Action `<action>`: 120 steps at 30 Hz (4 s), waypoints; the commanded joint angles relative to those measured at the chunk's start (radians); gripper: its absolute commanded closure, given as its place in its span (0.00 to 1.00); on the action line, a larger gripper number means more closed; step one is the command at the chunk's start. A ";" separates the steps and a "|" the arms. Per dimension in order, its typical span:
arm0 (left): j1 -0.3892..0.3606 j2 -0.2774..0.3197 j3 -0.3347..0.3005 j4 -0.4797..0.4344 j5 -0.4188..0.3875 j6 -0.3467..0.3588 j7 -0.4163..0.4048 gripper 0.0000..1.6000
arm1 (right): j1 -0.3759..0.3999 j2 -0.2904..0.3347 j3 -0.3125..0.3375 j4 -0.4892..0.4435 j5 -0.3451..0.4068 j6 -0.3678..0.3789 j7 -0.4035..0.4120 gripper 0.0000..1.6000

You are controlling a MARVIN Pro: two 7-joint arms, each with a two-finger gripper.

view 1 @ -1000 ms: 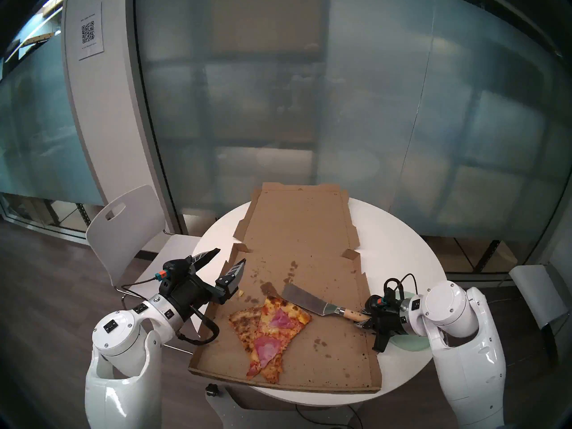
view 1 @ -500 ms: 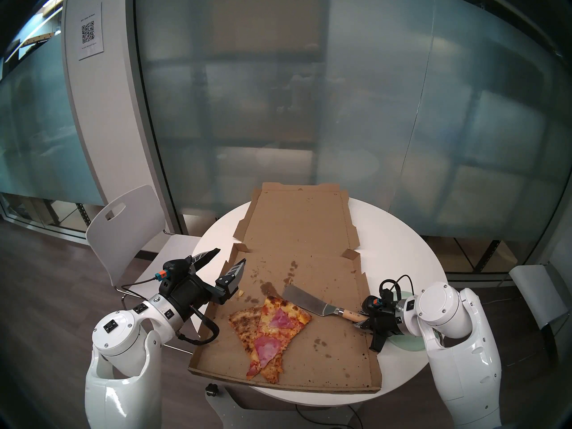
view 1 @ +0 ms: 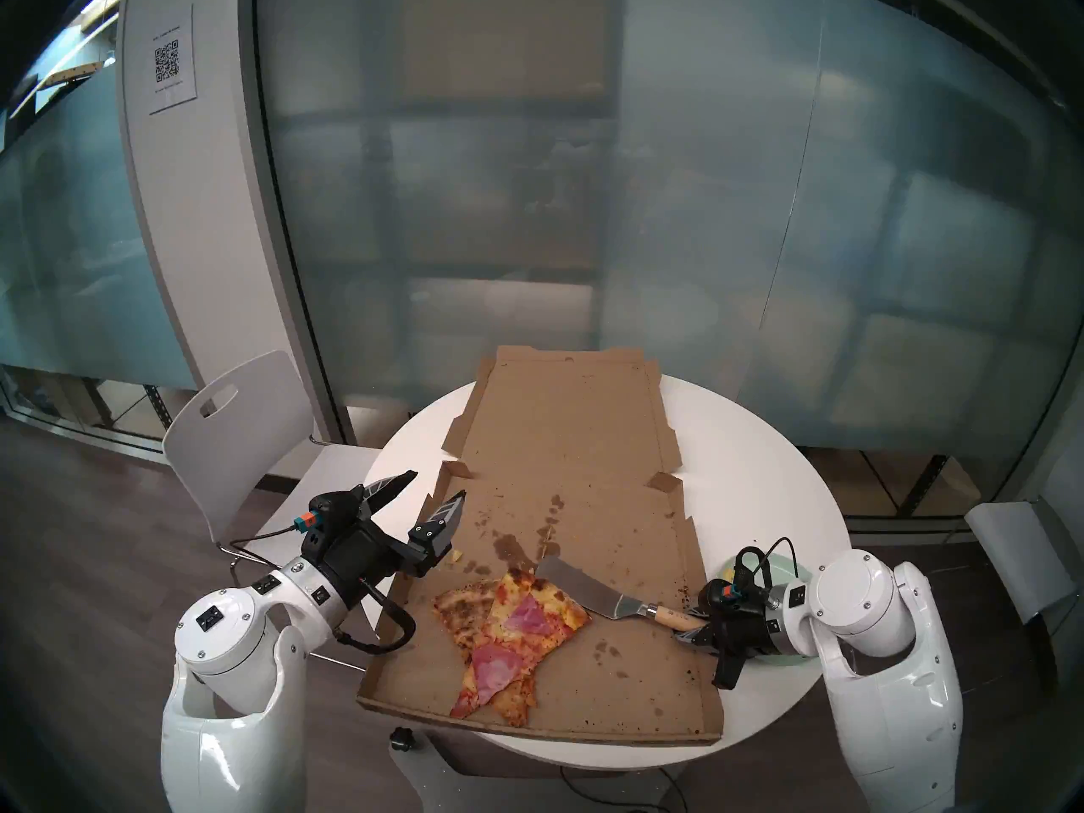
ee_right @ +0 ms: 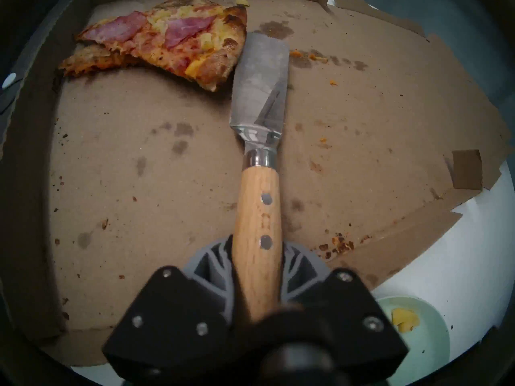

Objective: Put pizza slice onto the plate

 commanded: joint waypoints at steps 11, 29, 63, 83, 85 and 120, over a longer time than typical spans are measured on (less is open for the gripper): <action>-0.004 0.033 -0.011 -0.022 -0.012 0.045 -0.030 0.00 | 0.001 -0.018 -0.013 -0.034 0.009 -0.022 0.002 1.00; 0.088 0.196 -0.193 -0.040 -0.036 0.217 -0.229 0.00 | -0.041 -0.020 -0.002 -0.064 0.039 -0.056 0.027 1.00; 0.242 0.357 -0.198 0.036 -0.009 0.358 -0.499 0.00 | -0.047 0.002 0.024 -0.082 0.058 -0.120 0.115 1.00; 0.200 0.368 -0.114 0.110 0.058 0.381 -0.446 0.29 | -0.048 -0.012 0.025 -0.082 0.056 -0.123 0.122 1.00; 0.195 0.363 -0.113 0.113 0.068 0.384 -0.434 0.30 | -0.052 -0.013 0.027 -0.083 0.057 -0.125 0.120 1.00; 0.189 0.342 -0.169 0.071 0.059 0.412 -0.436 0.29 | -0.062 -0.029 0.056 -0.079 0.060 -0.141 0.137 1.00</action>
